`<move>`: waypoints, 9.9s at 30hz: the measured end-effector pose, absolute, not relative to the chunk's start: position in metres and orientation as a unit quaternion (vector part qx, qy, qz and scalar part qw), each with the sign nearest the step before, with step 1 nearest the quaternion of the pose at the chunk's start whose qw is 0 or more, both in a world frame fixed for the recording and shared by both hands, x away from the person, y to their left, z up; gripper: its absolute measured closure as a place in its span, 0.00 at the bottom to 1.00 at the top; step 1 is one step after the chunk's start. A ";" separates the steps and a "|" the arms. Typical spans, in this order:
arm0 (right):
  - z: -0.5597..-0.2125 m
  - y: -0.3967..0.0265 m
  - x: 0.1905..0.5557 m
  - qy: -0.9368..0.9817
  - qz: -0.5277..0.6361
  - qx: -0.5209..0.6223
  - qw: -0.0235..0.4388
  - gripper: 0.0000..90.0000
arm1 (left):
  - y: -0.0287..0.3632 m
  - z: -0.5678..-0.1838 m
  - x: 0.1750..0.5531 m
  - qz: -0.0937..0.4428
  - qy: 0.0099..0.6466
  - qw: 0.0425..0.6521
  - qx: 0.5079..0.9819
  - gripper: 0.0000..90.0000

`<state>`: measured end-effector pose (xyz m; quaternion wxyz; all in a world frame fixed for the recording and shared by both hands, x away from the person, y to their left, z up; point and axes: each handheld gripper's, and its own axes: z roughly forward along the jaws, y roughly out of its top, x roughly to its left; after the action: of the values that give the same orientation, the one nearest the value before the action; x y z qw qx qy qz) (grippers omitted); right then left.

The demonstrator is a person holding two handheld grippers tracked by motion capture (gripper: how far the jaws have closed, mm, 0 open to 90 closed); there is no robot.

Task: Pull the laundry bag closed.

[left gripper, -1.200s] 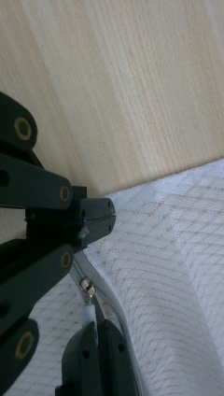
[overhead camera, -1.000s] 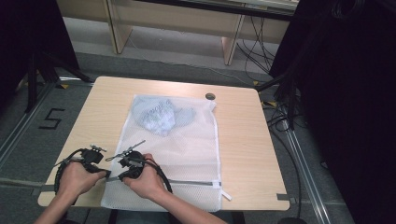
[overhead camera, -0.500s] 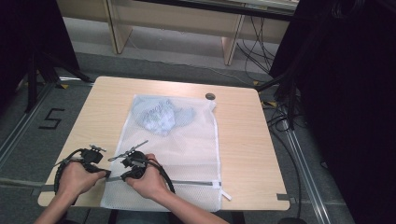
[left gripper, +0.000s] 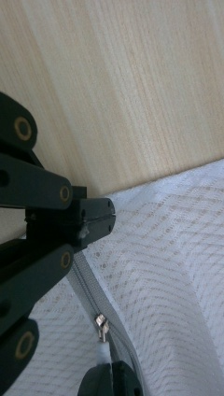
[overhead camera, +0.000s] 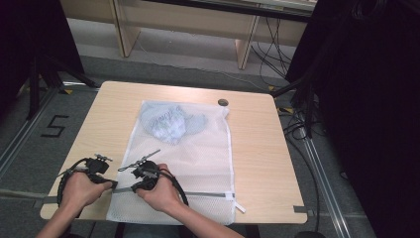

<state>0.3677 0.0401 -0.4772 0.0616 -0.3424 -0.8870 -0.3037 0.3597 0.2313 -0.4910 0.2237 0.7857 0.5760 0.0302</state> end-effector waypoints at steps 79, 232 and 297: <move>-0.467 0.000 0.370 -0.884 -0.292 -0.362 0.058 0.97 | 0.232 -0.491 0.360 0.030 0.577 0.225 0.784 1.00; -0.456 -0.078 0.367 -0.871 -0.269 -0.408 0.051 0.97 | 0.232 -0.491 0.360 0.029 0.575 0.224 0.786 1.00; -0.455 -0.118 0.362 -0.861 -0.266 -0.431 0.041 0.97 | 0.231 -0.491 0.360 0.029 0.575 0.224 0.786 1.00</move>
<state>0.3619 -0.1177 -0.4548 0.0412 -0.4306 -0.8614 -0.2662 0.3599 0.2315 -0.4909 0.2237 0.7862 0.5753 0.0294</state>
